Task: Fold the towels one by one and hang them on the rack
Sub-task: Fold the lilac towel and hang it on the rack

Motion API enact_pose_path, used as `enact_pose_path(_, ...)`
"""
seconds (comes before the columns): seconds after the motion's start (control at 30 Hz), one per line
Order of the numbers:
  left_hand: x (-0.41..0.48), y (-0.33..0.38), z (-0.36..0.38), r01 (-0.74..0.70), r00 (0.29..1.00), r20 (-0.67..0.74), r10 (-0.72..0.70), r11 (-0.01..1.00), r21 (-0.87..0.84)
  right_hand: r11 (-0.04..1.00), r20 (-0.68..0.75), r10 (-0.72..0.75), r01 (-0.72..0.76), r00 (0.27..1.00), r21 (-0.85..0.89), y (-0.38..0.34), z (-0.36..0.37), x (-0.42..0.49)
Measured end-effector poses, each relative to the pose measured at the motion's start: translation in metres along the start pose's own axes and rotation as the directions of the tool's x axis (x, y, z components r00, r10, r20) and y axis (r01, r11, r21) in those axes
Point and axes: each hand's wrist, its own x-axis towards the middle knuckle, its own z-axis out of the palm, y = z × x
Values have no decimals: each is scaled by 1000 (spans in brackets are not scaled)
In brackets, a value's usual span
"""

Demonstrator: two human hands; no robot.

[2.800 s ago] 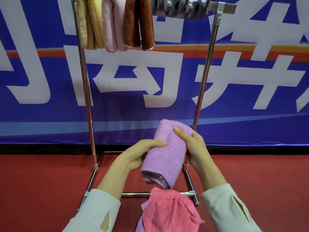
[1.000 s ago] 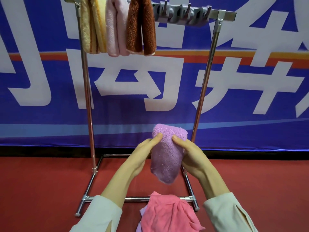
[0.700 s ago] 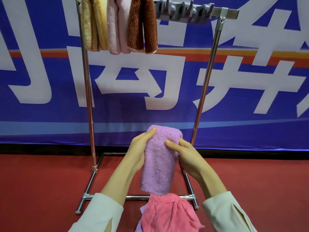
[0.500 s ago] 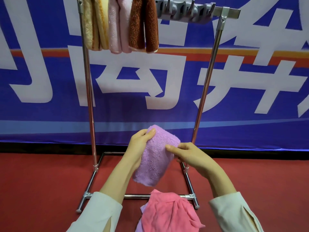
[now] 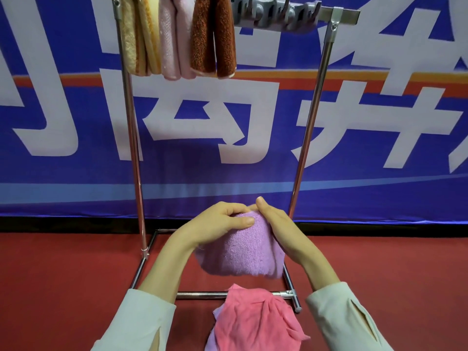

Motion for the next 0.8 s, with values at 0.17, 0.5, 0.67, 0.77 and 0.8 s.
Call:
enact_pose_path(0.17,-1,1,-3,12,999,-38,-10,998,60,1000,128,6,-8,992,19,3,-18,-8)
enact_pose_path(0.5,9,22,-19,-21,999,-48,18,998,-62,982,114,-89,67,990,178,-17,-39,6)
enact_pose_path(0.67,32,53,-54,-46,999,-30,42,985,-165,988,86,-102,90,991,125,-72,-57,37)
enact_pose_path(0.77,54,92,-77,-77,997,-47,67,967,-244,979,42,-150,143,988,149,-119,-75,63)
enact_pose_path(0.8,61,105,-85,-73,997,-33,66,962,-264,975,39,-166,159,985,153,-134,-80,71)
